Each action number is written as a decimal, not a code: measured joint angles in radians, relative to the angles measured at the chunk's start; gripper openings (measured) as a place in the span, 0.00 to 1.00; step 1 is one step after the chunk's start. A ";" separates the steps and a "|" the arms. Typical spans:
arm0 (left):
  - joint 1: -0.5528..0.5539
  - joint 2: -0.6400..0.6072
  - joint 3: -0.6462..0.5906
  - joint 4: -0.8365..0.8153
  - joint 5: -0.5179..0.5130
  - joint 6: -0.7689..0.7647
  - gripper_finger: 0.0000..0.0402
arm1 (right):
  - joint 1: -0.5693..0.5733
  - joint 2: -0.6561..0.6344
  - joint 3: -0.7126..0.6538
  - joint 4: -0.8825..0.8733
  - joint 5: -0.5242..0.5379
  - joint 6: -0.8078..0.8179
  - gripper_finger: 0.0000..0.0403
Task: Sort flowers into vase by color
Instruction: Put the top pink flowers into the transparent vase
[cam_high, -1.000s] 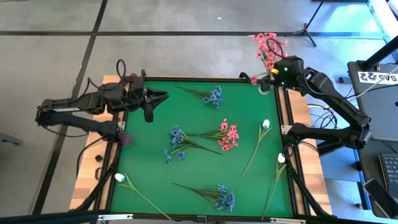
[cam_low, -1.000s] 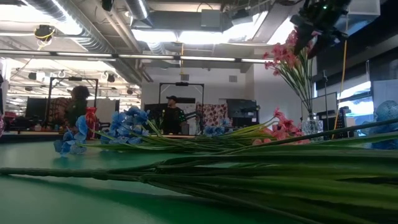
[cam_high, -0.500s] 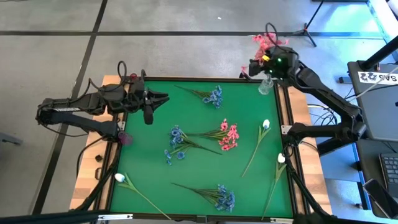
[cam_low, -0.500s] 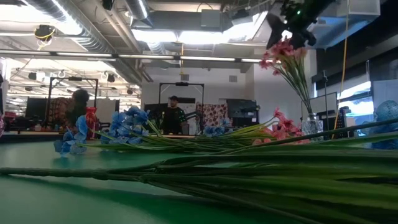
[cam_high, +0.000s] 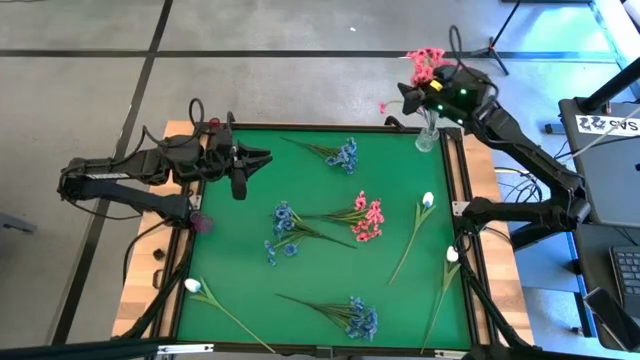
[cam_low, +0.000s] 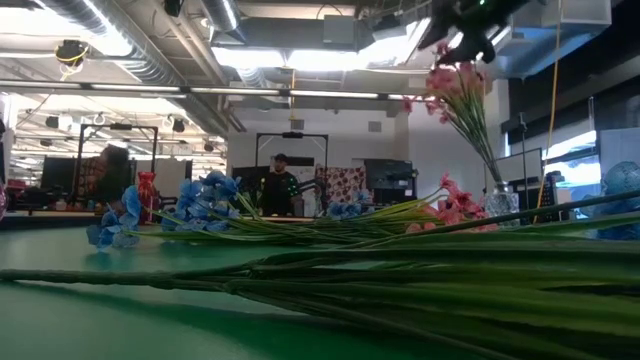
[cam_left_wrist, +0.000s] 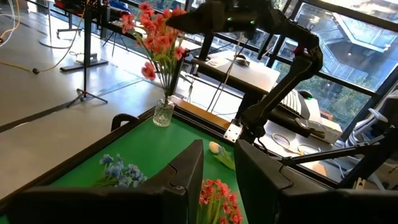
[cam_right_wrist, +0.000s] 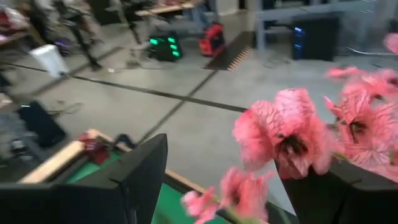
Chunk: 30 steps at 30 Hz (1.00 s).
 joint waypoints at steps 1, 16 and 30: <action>0.000 0.000 0.000 0.000 0.000 -0.001 0.22 | 0.000 -0.016 0.000 0.000 -0.027 0.000 0.71; 0.001 0.000 0.000 0.011 0.000 0.027 0.22 | 0.000 -0.217 0.000 -0.178 0.083 -0.014 0.71; -0.031 0.000 0.000 0.017 0.000 -0.008 0.22 | -0.026 -0.005 -0.002 -0.324 0.246 0.166 0.71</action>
